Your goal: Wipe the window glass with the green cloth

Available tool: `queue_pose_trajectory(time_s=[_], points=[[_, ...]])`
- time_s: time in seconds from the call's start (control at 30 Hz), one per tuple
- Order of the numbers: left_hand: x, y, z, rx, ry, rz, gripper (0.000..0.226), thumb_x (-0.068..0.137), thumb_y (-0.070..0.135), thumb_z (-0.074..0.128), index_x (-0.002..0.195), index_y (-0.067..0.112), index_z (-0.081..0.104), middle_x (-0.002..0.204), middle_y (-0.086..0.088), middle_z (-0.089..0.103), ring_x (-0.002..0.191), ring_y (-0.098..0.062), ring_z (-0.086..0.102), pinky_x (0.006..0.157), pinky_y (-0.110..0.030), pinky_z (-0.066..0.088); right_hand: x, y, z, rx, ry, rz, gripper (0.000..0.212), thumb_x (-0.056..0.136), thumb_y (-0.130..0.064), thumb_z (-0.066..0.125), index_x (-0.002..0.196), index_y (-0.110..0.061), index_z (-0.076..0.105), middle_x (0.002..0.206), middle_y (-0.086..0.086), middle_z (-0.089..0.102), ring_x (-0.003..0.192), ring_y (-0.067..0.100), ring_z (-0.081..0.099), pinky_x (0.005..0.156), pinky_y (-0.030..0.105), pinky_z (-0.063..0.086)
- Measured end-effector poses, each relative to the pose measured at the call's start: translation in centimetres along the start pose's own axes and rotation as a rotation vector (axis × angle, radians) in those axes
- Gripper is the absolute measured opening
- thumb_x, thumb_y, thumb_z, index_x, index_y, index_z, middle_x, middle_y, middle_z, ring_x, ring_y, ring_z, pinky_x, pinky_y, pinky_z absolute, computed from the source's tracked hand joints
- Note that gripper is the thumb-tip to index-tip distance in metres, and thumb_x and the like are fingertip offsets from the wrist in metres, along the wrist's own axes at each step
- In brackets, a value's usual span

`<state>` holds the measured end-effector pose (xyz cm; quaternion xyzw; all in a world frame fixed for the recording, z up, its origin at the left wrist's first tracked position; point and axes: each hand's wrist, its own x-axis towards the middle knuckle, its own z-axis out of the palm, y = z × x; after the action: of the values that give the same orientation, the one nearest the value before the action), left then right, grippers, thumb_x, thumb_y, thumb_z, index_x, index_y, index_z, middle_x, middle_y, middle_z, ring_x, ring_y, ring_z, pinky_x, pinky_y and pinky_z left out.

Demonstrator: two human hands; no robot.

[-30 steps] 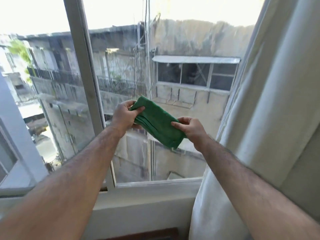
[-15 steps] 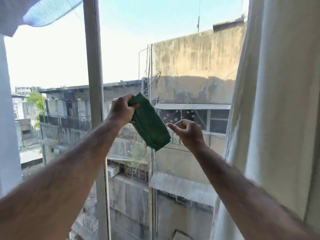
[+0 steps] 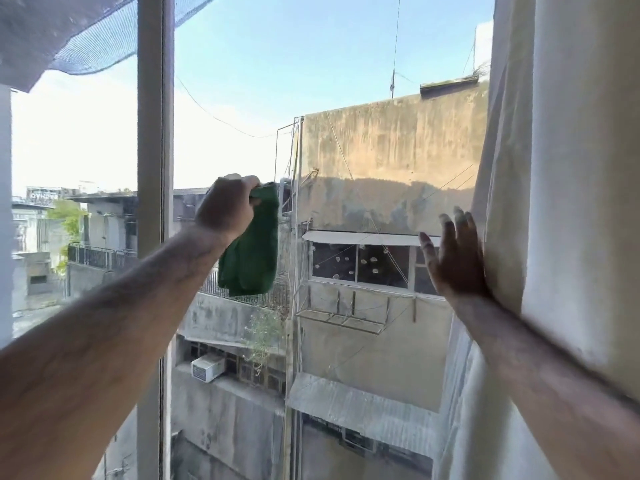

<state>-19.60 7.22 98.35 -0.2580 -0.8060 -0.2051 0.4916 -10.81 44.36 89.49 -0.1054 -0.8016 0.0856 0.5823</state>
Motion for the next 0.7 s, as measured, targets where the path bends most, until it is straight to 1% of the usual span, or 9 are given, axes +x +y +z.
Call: queue_pose_trajectory(time_s=[0.1,0.2,0.23,0.33,0.43,0.5,0.57,0.63,0.7], points=[[-0.2,0.5,1.5,0.101,0.078,0.029,0.022,0.096,-0.001,0.067,0.118,-0.001,0.070,0.108,-0.026,0.072,0.101,-0.042,0.070,0.089,-0.045,0.059,0.6,1.0,1.6,0.000,-0.017,-0.084,0.062,0.110,-0.033,0.054,0.162,-0.002,0.040,0.177,0.021,0.024,0.166,0.040,0.021,0.131,0.060,0.030],[-0.5,0.4,2.8,0.396,0.197,-0.030,0.028,0.096,0.009,0.067,0.123,0.003,0.061,0.125,-0.022,0.063,0.116,-0.038,0.061,0.093,-0.056,0.051,1.0,1.6,3.3,-0.004,-0.060,-0.190,0.070,0.112,-0.042,0.043,0.171,-0.012,0.020,0.182,0.012,0.007,0.169,0.032,0.006,0.135,0.056,0.020],[-0.6,0.5,3.0,0.464,0.231,-0.019,0.026,0.096,0.008,0.066,0.120,0.002,0.058,0.121,-0.023,0.062,0.111,-0.038,0.061,0.089,-0.056,0.052,1.0,1.8,3.8,-0.007,-0.076,-0.206,0.070,0.112,-0.046,0.037,0.172,-0.015,0.015,0.182,0.010,0.004,0.169,0.030,0.002,0.136,0.055,0.016],[-1.1,0.6,4.1,0.554,0.256,0.146,0.011,0.093,0.000,0.066,0.097,0.003,0.056,0.086,-0.018,0.062,0.079,-0.034,0.063,0.063,-0.050,0.060,1.2,2.5,5.1,-0.013,-0.056,-0.221,0.071,0.111,-0.055,0.021,0.172,-0.020,0.013,0.183,0.006,0.001,0.169,0.027,-0.002,0.137,0.053,0.008],[-2.2,0.4,5.3,0.498,0.135,0.197,0.011,0.089,0.003,0.069,0.084,0.007,0.060,0.078,-0.012,0.060,0.074,-0.031,0.064,0.050,-0.044,0.059,1.2,3.1,6.4,-0.015,0.018,-0.235,0.072,0.111,-0.058,0.014,0.172,-0.021,0.015,0.183,0.007,0.004,0.170,0.027,0.001,0.138,0.055,0.008],[-2.5,0.0,6.4,0.399,0.179,0.165,0.003,0.095,0.004,0.064,0.093,0.004,0.062,0.088,-0.015,0.061,0.082,-0.033,0.065,0.060,-0.052,0.064,1.3,3.6,7.3,-0.028,0.066,-0.246,0.070,0.111,-0.056,0.015,0.172,-0.022,0.015,0.183,0.007,0.006,0.170,0.027,0.003,0.137,0.057,0.011],[-3.1,-0.7,8.0,0.284,0.266,0.118,0.010,0.103,0.005,0.057,0.106,-0.004,0.062,0.103,-0.023,0.064,0.092,-0.038,0.065,0.076,-0.056,0.062,1.4,4.0,7.9,-0.047,0.108,-0.264,0.069,0.112,-0.055,0.015,0.172,-0.023,0.014,0.183,0.007,0.007,0.170,0.027,0.004,0.137,0.057,0.012],[-4.6,-1.4,9.9,0.286,0.268,0.116,0.036,0.104,0.017,0.062,0.126,-0.010,0.057,0.127,-0.033,0.061,0.115,-0.046,0.062,0.097,-0.058,0.057,1.5,4.5,8.5,-0.057,0.149,-0.283,0.069,0.112,-0.055,0.015,0.172,-0.023,0.014,0.183,0.007,0.008,0.170,0.026,0.005,0.137,0.056,0.011],[-6.5,-2.1,11.6,0.367,0.148,0.170,0.074,0.104,0.044,0.054,0.149,-0.014,0.040,0.156,-0.038,0.041,0.147,-0.050,0.042,0.119,-0.061,0.040,1.6,4.9,9.0,-0.056,0.190,-0.301,0.067,0.112,-0.053,0.016,0.172,-0.024,0.016,0.183,0.006,0.010,0.170,0.026,0.007,0.138,0.054,0.010]])
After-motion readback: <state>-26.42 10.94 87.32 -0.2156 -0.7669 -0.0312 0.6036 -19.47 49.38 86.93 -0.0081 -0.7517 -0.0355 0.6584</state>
